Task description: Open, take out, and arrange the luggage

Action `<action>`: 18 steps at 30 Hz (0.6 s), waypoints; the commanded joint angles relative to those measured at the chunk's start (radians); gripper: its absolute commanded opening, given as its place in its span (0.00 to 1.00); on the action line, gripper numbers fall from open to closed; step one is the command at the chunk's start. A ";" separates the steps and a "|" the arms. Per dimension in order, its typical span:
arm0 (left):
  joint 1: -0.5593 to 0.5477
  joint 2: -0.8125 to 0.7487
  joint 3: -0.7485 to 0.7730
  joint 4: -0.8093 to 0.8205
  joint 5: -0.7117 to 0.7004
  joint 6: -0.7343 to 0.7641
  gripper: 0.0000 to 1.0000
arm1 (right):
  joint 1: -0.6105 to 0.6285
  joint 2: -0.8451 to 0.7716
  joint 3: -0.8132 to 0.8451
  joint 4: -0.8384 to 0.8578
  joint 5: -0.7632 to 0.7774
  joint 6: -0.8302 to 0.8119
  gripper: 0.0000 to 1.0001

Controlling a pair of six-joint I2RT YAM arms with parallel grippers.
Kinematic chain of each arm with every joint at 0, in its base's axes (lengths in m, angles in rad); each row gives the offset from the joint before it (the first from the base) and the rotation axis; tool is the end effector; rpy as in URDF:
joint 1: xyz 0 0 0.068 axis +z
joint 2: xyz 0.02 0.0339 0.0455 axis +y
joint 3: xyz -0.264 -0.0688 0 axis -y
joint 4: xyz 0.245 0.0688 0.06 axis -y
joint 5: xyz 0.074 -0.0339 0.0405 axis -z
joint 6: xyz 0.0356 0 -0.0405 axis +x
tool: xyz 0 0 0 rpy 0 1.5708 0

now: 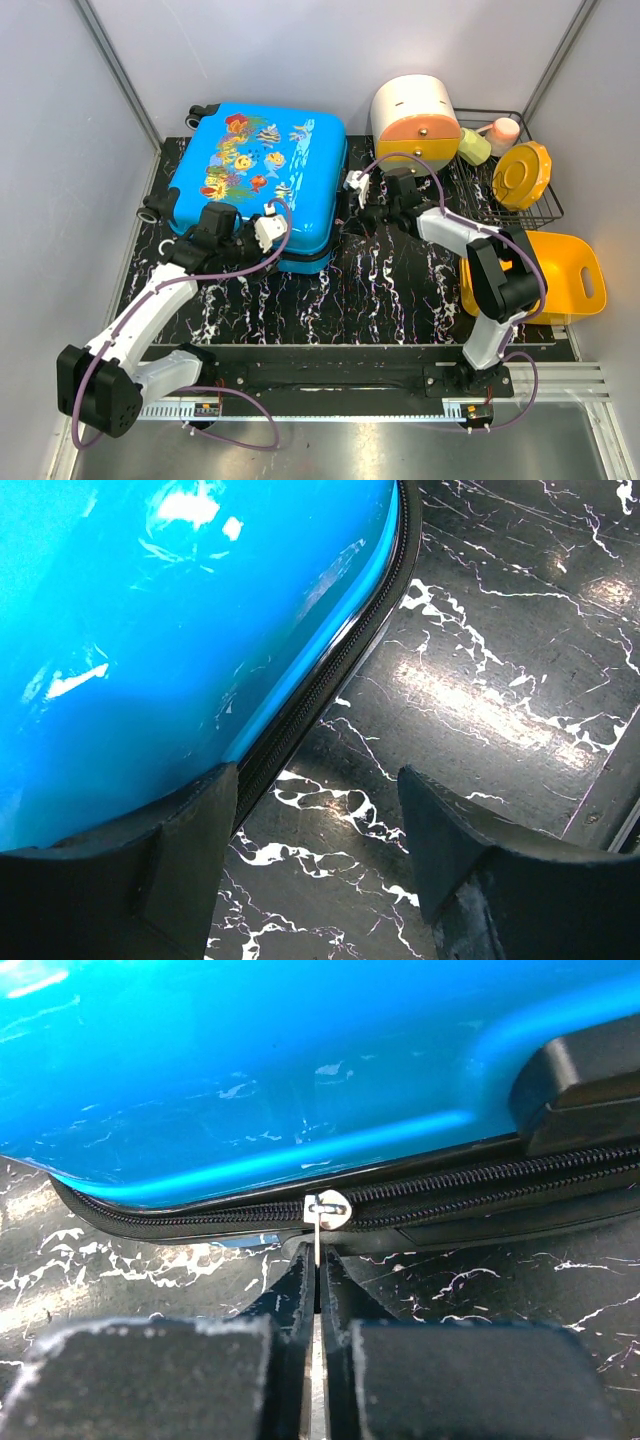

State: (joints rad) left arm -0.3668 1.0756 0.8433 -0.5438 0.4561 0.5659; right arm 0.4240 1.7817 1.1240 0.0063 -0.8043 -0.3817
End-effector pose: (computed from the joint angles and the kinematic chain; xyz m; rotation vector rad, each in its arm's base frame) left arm 0.2020 -0.0944 0.2735 1.2217 1.9339 -0.4308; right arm 0.3397 0.1815 0.2095 -1.2216 1.7464 0.9087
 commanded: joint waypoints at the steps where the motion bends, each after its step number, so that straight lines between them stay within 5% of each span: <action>1: 0.006 0.014 0.069 0.242 -0.027 0.014 0.70 | 0.001 -0.011 0.042 0.009 -0.024 0.001 0.00; 18: -0.147 0.168 0.083 0.456 -0.218 -0.133 0.62 | 0.162 -0.209 -0.202 0.141 -0.056 0.288 0.00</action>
State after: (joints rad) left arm -0.5106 1.1919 0.8577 -0.4206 0.3996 0.4603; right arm 0.4736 1.6470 0.9600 0.0940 -0.7383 -0.2276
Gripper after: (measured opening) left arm 0.618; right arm 0.011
